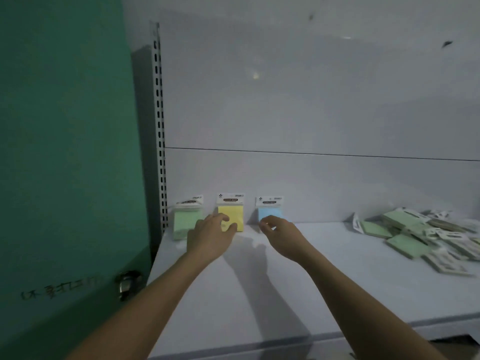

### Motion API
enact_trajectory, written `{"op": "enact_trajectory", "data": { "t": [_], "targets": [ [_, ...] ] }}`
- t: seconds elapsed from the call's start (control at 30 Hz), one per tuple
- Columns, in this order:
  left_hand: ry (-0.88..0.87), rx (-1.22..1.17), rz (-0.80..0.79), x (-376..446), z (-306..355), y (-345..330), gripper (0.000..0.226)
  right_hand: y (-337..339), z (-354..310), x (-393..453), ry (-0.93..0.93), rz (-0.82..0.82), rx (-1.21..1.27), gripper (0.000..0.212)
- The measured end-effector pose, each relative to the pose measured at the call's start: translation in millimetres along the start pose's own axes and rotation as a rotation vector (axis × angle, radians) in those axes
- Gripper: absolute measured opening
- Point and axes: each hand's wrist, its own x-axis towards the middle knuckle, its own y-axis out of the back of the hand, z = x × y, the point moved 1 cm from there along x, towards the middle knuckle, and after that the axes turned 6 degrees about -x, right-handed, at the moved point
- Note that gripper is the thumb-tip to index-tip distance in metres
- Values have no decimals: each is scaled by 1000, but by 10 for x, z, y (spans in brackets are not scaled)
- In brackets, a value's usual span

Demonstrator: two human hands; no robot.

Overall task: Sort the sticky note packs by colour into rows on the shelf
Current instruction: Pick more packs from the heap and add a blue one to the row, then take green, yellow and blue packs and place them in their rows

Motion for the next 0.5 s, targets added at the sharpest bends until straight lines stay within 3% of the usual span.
{"op": "enact_trajectory", "data": {
  "t": [0.2,0.5],
  "targets": [
    [27,-43,-131,-627,1089,-631,54,875,988,-841,-21,2,-109,43],
    [-75,-11,-316,-1311,2731,-1758,58,2020,2510,-1763,-167,-14,-128,48]
  ]
}}
